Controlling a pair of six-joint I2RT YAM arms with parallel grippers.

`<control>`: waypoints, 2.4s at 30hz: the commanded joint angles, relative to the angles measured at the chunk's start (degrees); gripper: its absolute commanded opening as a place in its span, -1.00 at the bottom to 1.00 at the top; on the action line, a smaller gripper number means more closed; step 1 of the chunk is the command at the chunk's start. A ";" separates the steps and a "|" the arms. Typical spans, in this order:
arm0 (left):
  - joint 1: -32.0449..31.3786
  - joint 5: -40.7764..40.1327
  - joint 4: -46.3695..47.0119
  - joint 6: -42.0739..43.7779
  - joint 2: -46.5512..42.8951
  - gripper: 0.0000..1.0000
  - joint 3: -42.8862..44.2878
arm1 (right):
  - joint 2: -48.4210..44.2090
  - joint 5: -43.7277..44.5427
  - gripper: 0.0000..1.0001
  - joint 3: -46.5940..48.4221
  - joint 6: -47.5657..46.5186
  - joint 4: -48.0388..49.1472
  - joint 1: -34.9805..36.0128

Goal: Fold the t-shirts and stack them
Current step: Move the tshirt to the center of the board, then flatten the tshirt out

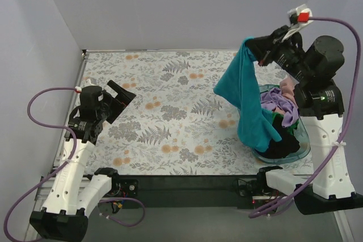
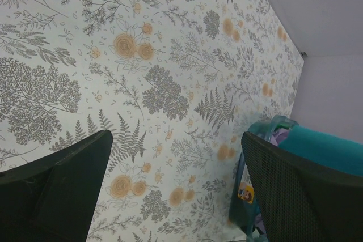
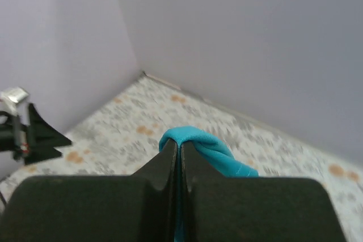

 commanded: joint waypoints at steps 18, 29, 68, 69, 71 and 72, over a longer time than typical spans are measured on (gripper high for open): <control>0.19 -8.59 -11.50 -1.07 -7.29 0.96 5.33 | 12.87 7.62 -0.97 6.00 20.05 23.76 20.26; 0.19 -4.67 -5.99 -3.80 -2.46 0.97 -6.09 | -5.46 29.87 -0.97 -42.28 13.08 16.45 17.97; -0.86 -6.14 12.58 0.52 11.90 -1.00 10.94 | -21.00 17.31 -0.97 -41.17 0.85 9.51 17.97; -1.04 -7.10 12.39 0.16 8.22 -1.00 11.65 | -22.67 15.90 -0.97 -40.54 0.76 9.33 17.97; -1.04 -8.16 11.87 -0.28 0.14 -1.00 14.97 | -27.14 11.95 -0.97 -38.18 0.33 8.19 18.06; -1.13 -8.86 11.25 -0.19 -1.65 -1.00 16.73 | -28.73 11.06 -0.97 -37.38 0.59 7.92 18.06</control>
